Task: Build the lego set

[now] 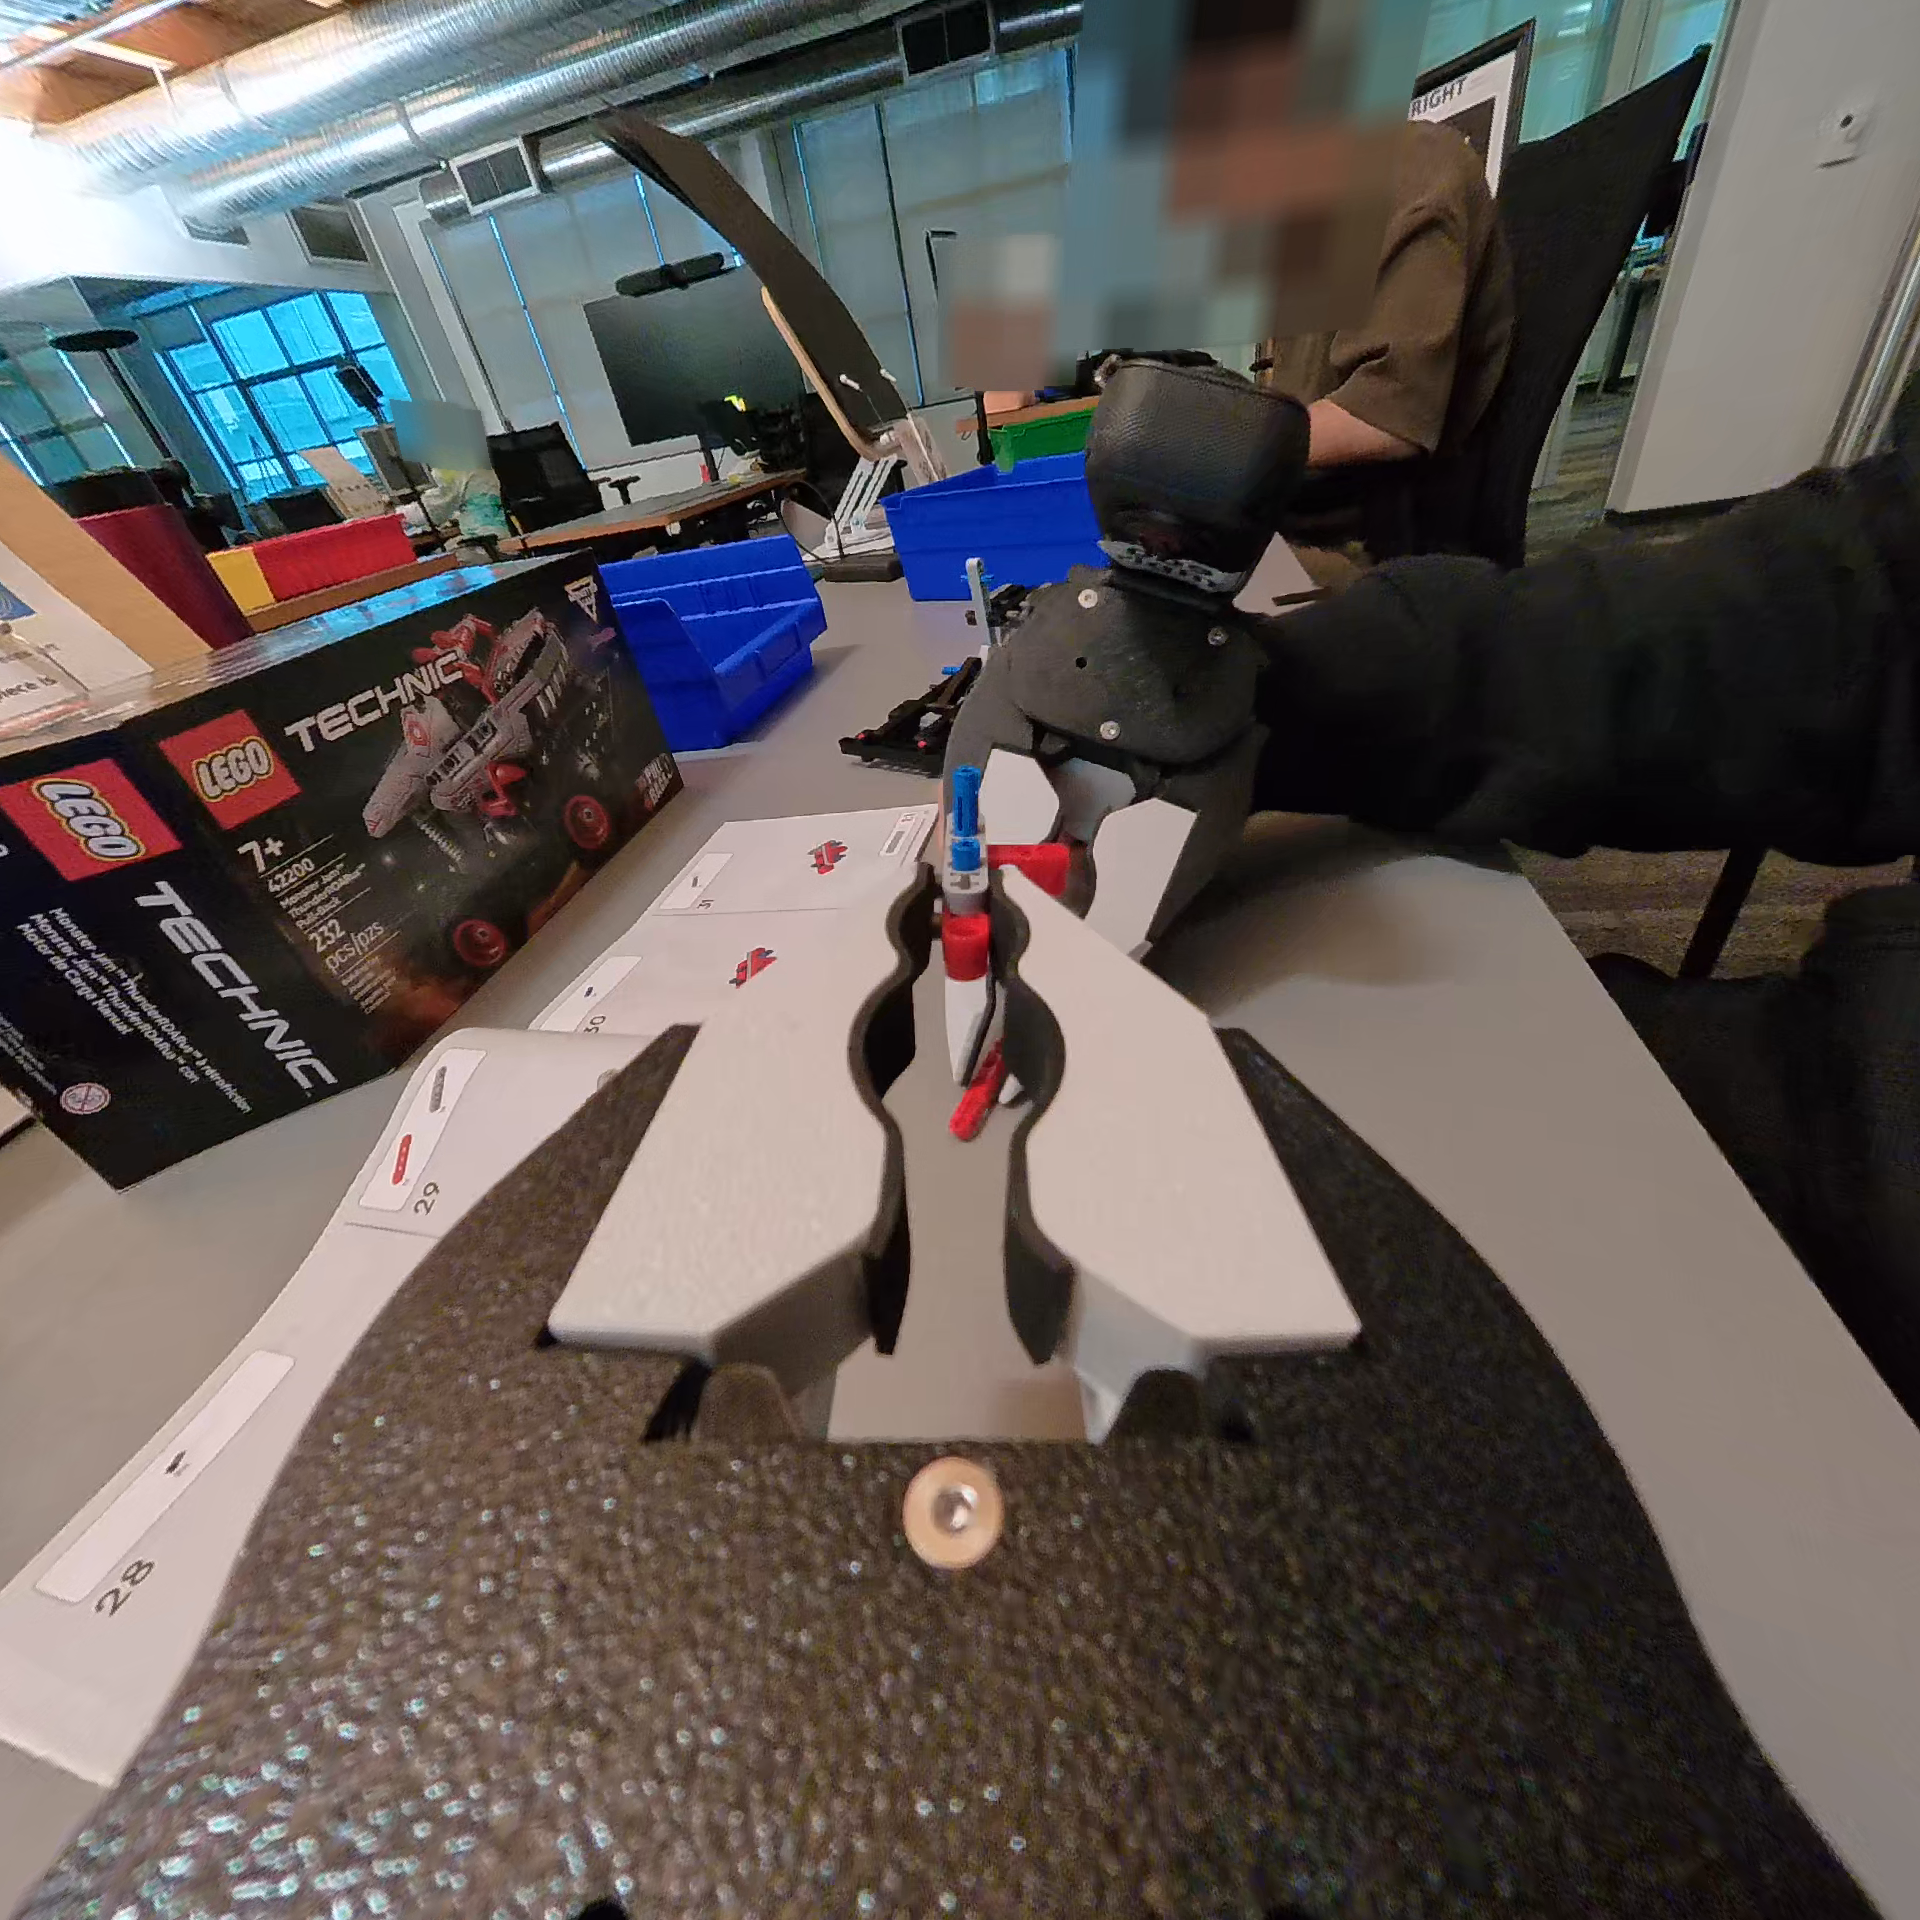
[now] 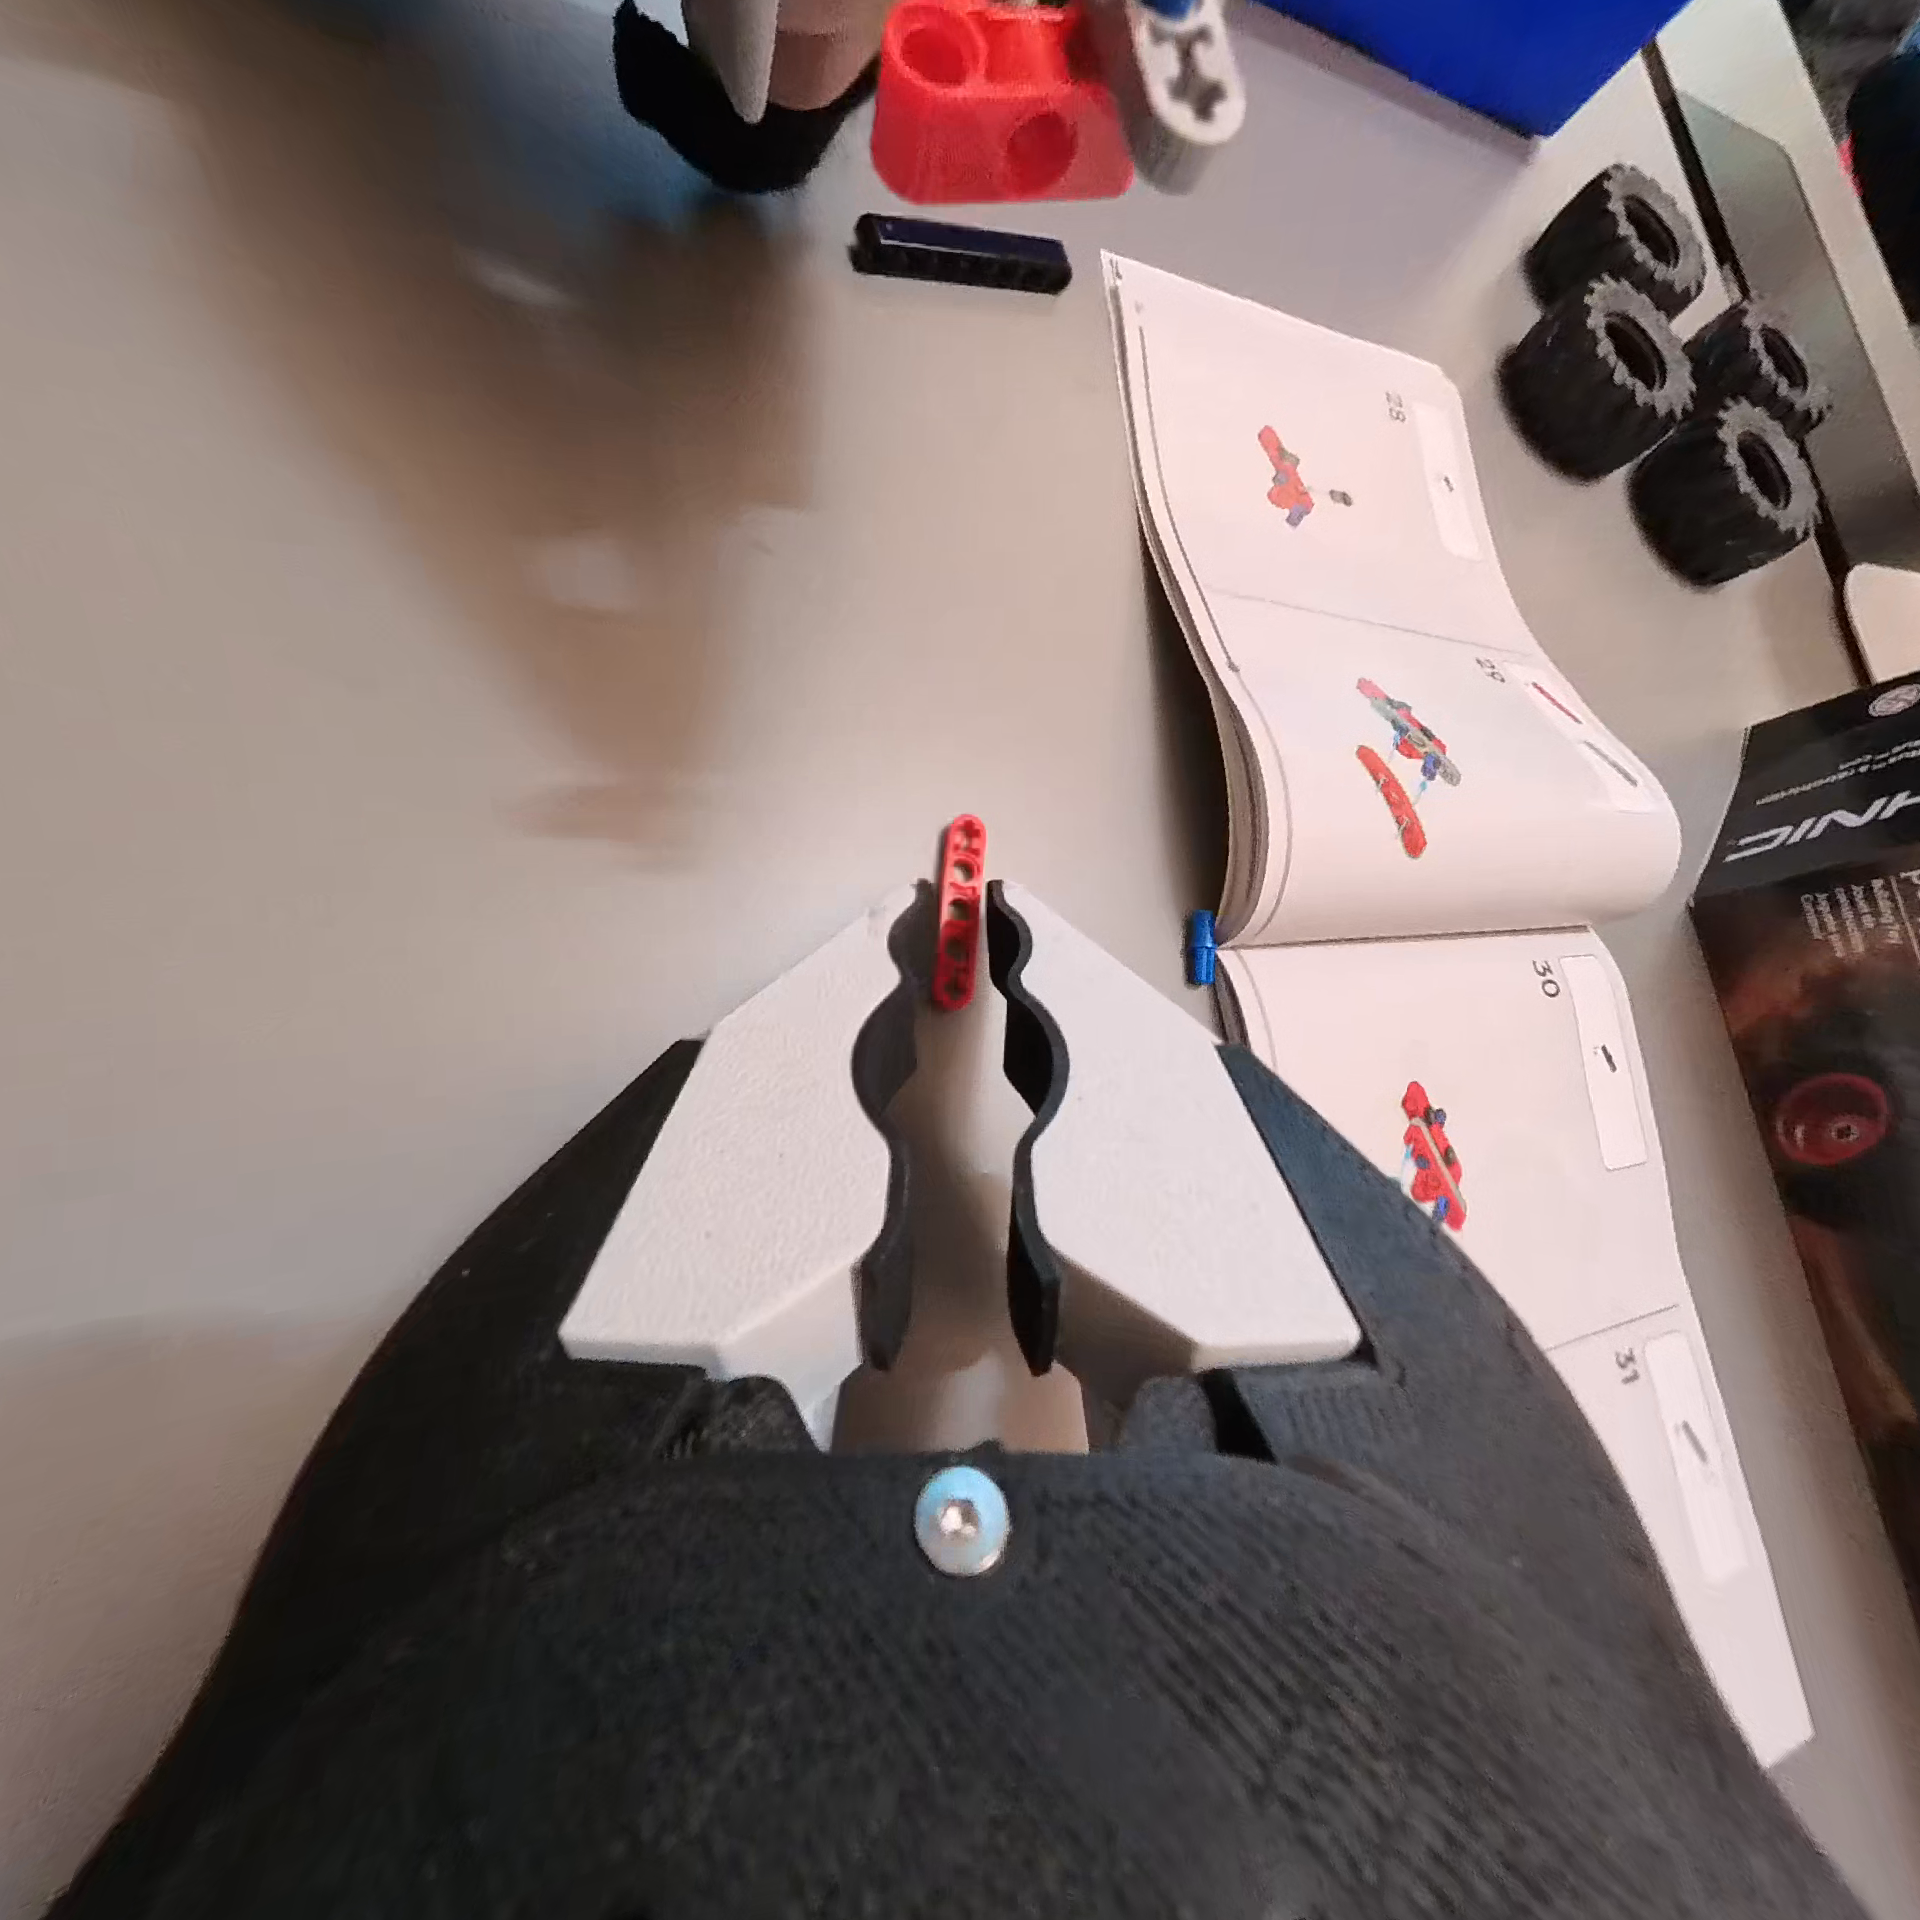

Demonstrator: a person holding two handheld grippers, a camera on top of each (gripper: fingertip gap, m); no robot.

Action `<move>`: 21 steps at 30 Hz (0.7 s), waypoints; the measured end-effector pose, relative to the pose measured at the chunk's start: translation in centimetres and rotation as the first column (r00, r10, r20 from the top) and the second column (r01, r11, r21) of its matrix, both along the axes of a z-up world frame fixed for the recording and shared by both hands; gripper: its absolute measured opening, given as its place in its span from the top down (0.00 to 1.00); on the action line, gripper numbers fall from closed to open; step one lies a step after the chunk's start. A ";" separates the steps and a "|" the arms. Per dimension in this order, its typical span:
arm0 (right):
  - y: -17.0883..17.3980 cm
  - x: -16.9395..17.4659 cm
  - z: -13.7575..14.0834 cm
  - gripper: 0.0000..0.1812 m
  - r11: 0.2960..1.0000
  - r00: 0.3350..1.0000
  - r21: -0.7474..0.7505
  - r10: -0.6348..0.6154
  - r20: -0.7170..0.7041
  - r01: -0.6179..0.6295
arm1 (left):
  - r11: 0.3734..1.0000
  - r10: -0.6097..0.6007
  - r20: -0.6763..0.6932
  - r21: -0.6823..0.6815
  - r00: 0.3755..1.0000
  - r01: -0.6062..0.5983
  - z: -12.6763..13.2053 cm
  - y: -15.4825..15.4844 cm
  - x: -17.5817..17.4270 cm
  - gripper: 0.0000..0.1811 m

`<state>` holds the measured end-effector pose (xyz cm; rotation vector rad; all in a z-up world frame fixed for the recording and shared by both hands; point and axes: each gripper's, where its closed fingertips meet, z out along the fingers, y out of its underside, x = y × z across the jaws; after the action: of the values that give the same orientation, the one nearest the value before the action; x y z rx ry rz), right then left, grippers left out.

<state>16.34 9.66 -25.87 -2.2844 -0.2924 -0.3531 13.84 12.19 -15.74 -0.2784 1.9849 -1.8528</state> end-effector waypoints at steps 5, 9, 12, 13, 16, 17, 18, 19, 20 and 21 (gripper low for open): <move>-0.9 -0.6 0.3 0.82 0.998 0.996 -0.051 -0.043 -0.080 0.039 | 0.998 -0.012 -0.004 -0.060 1.000 0.012 1.1 0.2 -0.2 0.96; -1.7 -0.4 1.1 0.81 0.993 0.976 -0.043 -0.116 -0.184 0.110 | 0.997 0.000 0.013 -0.080 1.000 0.001 1.7 0.4 -0.2 0.96; -2.4 0.3 1.5 0.83 0.984 0.955 -0.074 -0.176 -0.237 0.162 | 0.995 0.046 0.015 -0.092 0.999 -0.045 1.9 0.9 0.4 0.96; -2.8 0.5 1.3 0.84 0.979 0.950 -0.109 -0.193 -0.246 0.171 | 0.993 0.079 0.009 -0.092 0.997 -0.078 1.8 1.3 0.9 0.97; -2.9 0.7 1.1 0.87 0.973 0.937 -0.165 -0.203 -0.283 0.161 | 0.982 0.135 -0.028 -0.125 0.990 -0.138 1.9 2.2 1.8 0.97; -2.5 0.8 1.2 0.88 0.975 0.939 -0.158 -0.197 -0.281 0.157 | 0.980 0.138 -0.038 -0.141 0.990 -0.142 2.0 2.4 1.9 0.97; -2.0 0.8 1.4 0.89 0.979 0.941 -0.143 -0.182 -0.287 0.146 | 0.978 0.139 -0.043 -0.153 0.989 -0.144 2.1 2.5 2.0 0.97; -1.5 0.8 1.4 0.89 0.982 0.941 -0.136 -0.165 -0.295 0.130 | 0.976 0.142 -0.045 -0.160 0.989 -0.148 2.2 2.7 2.0 0.97; -1.2 0.7 1.2 0.89 0.983 0.943 -0.143 -0.150 -0.298 0.111 | 0.975 0.149 -0.045 -0.162 0.988 -0.154 2.2 2.8 2.1 0.97; -0.9 0.4 0.9 0.88 0.984 0.945 -0.156 -0.129 -0.300 0.085 | 0.974 0.153 -0.044 -0.160 0.987 -0.158 2.1 2.9 2.2 0.97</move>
<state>16.79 8.72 -24.93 -2.4579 -0.0326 -0.0244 16.04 15.04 -13.63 -0.4998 1.7776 -1.9221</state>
